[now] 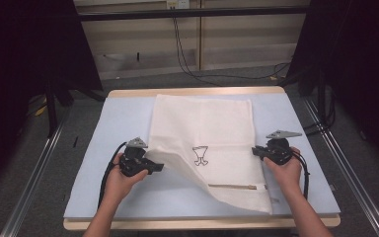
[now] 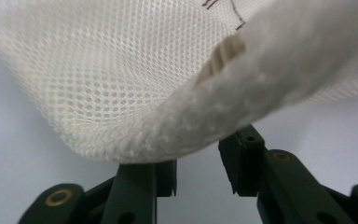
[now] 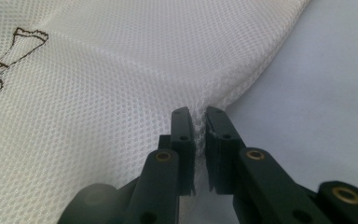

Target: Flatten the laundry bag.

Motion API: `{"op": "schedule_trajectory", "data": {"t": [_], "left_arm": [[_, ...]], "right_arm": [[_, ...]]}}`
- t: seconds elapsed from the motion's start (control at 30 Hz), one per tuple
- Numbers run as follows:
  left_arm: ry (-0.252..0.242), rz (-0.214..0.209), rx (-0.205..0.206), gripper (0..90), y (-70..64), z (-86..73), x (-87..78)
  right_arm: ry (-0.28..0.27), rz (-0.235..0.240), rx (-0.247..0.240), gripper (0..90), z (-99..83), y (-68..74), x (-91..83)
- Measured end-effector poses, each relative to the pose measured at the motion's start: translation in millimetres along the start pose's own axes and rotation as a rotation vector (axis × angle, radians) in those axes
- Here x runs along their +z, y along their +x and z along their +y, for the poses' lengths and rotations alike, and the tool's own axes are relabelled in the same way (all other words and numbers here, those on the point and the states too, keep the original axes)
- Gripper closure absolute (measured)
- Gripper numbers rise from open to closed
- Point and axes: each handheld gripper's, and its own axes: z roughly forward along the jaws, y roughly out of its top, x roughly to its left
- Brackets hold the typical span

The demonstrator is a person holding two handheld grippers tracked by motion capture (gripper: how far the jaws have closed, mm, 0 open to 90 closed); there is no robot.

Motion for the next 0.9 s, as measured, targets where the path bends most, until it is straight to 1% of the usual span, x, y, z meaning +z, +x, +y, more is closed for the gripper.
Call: {"op": "schedule_trajectory", "data": {"t": [0.07,0.17,0.2,0.23,0.27,0.33,0.37,0.43,0.47,0.5,0.57,0.6,0.63,0.67,0.7,0.73,0.77,0.8,0.83,0.87,0.9], "left_arm": [[0.015,0.019,-0.015,66.4,5.8,-3.9,-2.2],[0.015,0.026,-0.022,64.4,9.8,-5.8,-4.9],[0.008,0.033,-0.032,63.9,12.8,-7.9,-7.3],[0.008,0.033,-0.032,63.7,12.8,-7.9,-7.3],[0.006,0.042,-0.036,63.0,14.9,-9.6,-9.3],[0.015,0.059,-0.025,62.0,16.8,-10.5,-10.4],[0.017,0.073,-0.022,61.5,17.7,-11.4,-10.8],[0.012,0.077,-0.035,61.3,20.7,-13.2,-12.7],[0.012,0.077,-0.035,61.3,20.7,-13.2,-12.7],[0.016,0.09,-0.037,61.3,23.5,-14.4,-15.5],[0.021,0.087,-0.042,61.0,24.7,-14.9,-16.8],[0.02,0.102,-0.043,60.9,26.2,-16.0,-17.3],[0.02,0.102,-0.043,60.6,26.2,-16.0,-17.3],[0.04,0.115,-0.041,60.0,27.5,-16.3,-17.9],[0.04,0.115,-0.041,59.7,27.5,-16.3,-17.9],[0.04,0.128,-0.045,59.5,30.0,-18.5,-17.5],[0.04,0.128,-0.045,59.2,30.0,-18.5,-17.5],[0.042,0.119,-0.046,59.2,32.4,-19.7,-17.8],[0.045,0.126,-0.047,58.9,34.6,-20.7,-19.2],[0.041,0.133,-0.056,58.9,36.4,-21.8,-20.2],[0.027,0.144,-0.074,58.7,38.7,-23.5,-22.3]], "right_arm": [[0.003,-0.005,0.004,82.7,0.2,0.6,0.2],[0.003,-0.003,-0.007,82.7,0.5,0.5,0.9],[0.004,-0.006,-0.009,82.7,0.8,0.6,1.3],[0.002,-0.005,-0.011,82.7,1.0,0.6,1.5],[0.007,-0.007,-0.008,82.8,1.3,1.0,1.4],[0.005,-0.006,-0.007,82.9,2.2,1.0,1.5],[-0.001,-0.014,-0.009,82.9,2.9,0.8,1.8],[-0.003,-0.012,-0.015,82.9,4.7,0.1,2.3],[0.004,-0.017,-0.008,82.9,5.4,0.1,2.4],[0.001,-0.015,-0.015,83.0,5.8,-0.7,3.5],[0.004,-0.015,-0.021,83.0,6.2,-1.3,4.5],[0.007,-0.022,-0.009,83.0,7.4,-1.8,6.1],[0.007,-0.022,-0.009,83.0,7.4,-1.8,6.1],[0.007,-0.022,-0.017,83.0,9.4,-3.0,8.7],[0.009,-0.024,-0.017,83.0,10.3,-3.5,9.7],[0.009,-0.025,-0.02,83.0,10.9,-4.2,10.7],[0.009,-0.025,-0.02,83.0,10.9,-4.2,10.7],[0.009,-0.027,-0.015,83.0,11.4,-4.8,11.4],[0.009,-0.027,-0.019,83.0,12.0,-5.7,12.6],[0.014,-0.029,-0.014,83.0,12.3,-5.7,13.5],[0.011,-0.027,-0.017,83.0,12.8,-7.2,15.3]]}}
